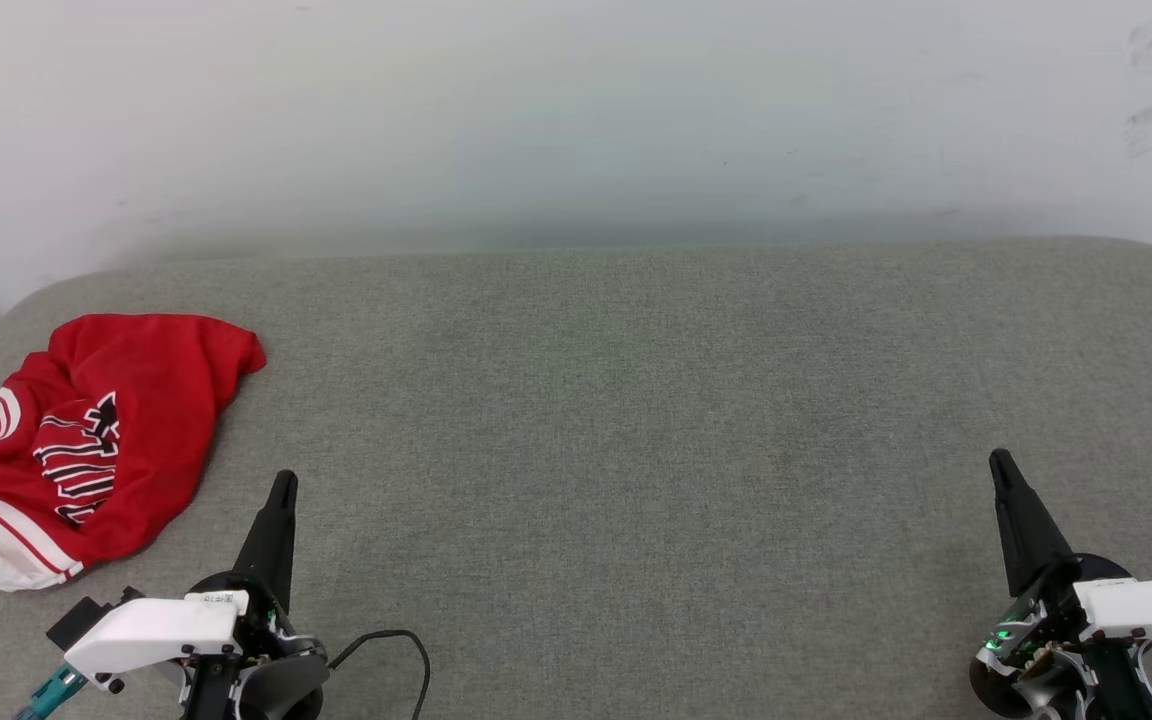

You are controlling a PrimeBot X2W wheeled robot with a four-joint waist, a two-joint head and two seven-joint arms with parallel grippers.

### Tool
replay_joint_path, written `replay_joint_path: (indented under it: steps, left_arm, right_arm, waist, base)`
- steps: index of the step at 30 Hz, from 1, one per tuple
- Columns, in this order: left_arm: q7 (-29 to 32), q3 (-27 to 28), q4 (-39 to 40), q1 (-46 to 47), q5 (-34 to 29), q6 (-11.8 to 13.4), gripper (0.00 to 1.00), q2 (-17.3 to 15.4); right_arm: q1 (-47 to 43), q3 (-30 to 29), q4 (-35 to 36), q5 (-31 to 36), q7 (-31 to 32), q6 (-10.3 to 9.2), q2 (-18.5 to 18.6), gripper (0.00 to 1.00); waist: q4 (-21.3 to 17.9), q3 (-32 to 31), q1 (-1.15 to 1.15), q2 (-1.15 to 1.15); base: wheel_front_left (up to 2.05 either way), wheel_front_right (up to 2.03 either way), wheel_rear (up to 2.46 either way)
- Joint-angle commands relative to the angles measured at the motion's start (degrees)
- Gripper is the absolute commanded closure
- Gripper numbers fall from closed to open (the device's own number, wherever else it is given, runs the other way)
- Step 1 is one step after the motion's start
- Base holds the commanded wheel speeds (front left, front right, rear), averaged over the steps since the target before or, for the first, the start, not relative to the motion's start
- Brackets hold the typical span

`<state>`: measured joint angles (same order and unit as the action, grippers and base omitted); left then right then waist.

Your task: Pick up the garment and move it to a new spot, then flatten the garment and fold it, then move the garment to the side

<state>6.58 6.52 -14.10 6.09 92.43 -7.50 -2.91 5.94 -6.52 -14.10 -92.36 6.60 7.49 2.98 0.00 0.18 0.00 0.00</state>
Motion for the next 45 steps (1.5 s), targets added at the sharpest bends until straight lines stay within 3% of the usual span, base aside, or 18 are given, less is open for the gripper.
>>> replay_joint_path:
  steps: [1, 4, 5, 12, 17, 45]
  left_arm:
    - [0.1, 0.1, 0.0, 0.4, -0.1, -0.1, 1.00, 0.0]
    - [0.1, 0.1, 0.0, 0.4, -0.1, -0.1, 1.00, 0.0]
    - [0.0, 0.0, -0.1, -0.1, 0.0, 0.0, 0.00, 0.0]
    - [-1.1, -0.5, -1.2, -1.7, -0.9, 0.0, 0.00, 0.2]
    - [-2.5, 0.0, 0.2, -1.7, -5.3, 0.5, 0.00, 0.2]
    - [-9.1, -5.8, 7.1, -2.5, -38.0, 10.0, 0.00, 0.1]
  right_arm:
    - [0.7, 0.0, 0.0, -0.1, 0.1, 0.00, -0.2, 1.00]
    - [0.7, 0.0, 0.0, -0.1, 0.1, 0.00, -0.2, 1.00]
    - [-0.1, 0.0, -0.1, 0.0, 0.0, 0.00, 0.0, 0.00]
    - [-2.1, -0.1, -1.6, 0.9, -1.0, 0.00, 0.0, 0.00]
    - [-2.5, -1.1, -0.6, 4.3, -2.5, 0.00, -0.1, 0.00]
    - [-5.1, 0.4, 9.9, 38.6, -9.1, 0.00, -0.1, 0.00]
  waist:
    - [0.0, 0.0, 0.00, 0.00]
    - [0.0, 0.0, 0.00, 0.00]
    - [0.0, 0.0, 0.00, 0.00]
    - [0.0, 0.0, 0.00, 0.00]
    - [0.0, 0.0, 0.00, 0.00]
    - [0.1, 0.2, 0.00, 0.00]
  base:
    - [0.00, 0.00, 0.00]
    - [0.00, 0.00, 0.00]
    - [0.00, 0.00, 0.00]
    - [0.00, 0.00, 0.00]
    - [0.00, 0.00, 0.00]
    - [0.00, 0.00, 0.00]
